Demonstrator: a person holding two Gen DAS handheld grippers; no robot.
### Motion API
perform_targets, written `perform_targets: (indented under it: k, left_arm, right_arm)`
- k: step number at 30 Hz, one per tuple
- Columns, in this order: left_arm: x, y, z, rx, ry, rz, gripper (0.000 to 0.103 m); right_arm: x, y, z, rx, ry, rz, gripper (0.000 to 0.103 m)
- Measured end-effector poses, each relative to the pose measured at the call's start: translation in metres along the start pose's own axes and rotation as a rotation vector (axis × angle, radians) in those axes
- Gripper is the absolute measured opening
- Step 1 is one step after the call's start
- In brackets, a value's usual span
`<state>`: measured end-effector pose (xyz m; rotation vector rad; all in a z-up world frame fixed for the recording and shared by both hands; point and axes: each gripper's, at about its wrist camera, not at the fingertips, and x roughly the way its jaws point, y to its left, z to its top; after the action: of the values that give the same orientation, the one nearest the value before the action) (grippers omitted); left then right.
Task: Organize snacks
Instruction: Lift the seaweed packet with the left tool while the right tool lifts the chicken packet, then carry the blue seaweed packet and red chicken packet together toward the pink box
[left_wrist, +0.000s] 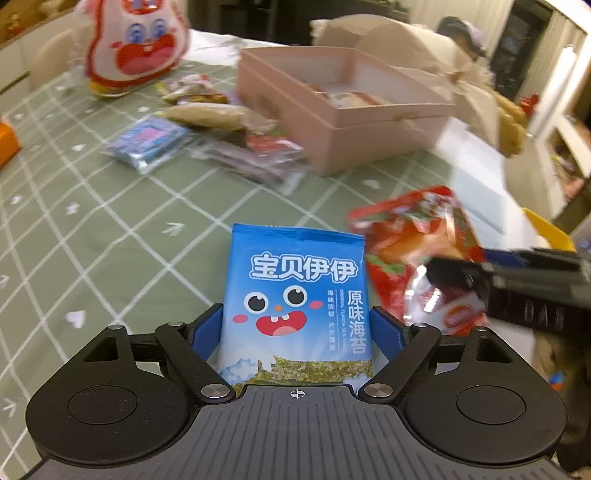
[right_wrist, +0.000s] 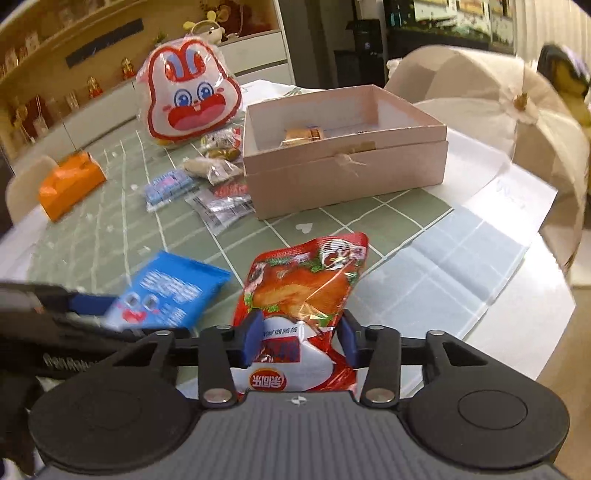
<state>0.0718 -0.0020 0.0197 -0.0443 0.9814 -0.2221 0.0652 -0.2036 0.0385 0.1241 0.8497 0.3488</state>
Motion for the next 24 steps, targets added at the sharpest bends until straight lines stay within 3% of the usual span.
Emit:
perform_targets:
  k: [6, 15, 18, 22, 24]
  left_arm:
    - [-0.002, -0.009, -0.007, 0.022, -0.013, -0.072, 0.087]
    - [-0.011, 0.026, -0.014, -0.166, -0.043, -0.159, 0.085]
    - [-0.019, 0.033, -0.019, -0.18, -0.029, -0.121, 0.085]
    - [-0.026, 0.03, -0.025, -0.1, -0.009, 0.053, 0.085]
    - [-0.025, 0.034, -0.027, -0.105, -0.009, 0.055, 0.085]
  right_arm:
    - [0.001, -0.009, 0.018, 0.066, 0.051, 0.116, 0.026]
    - [0.005, 0.009, 0.031, 0.053, 0.122, 0.217, 0.025]
    - [0.005, 0.016, 0.034, 0.034, 0.119, 0.225, 0.024]
    - [0.001, 0.027, 0.038, 0.016, 0.12, 0.256, 0.024]
    - [0.001, 0.037, 0.04, -0.006, 0.127, 0.279, 0.024]
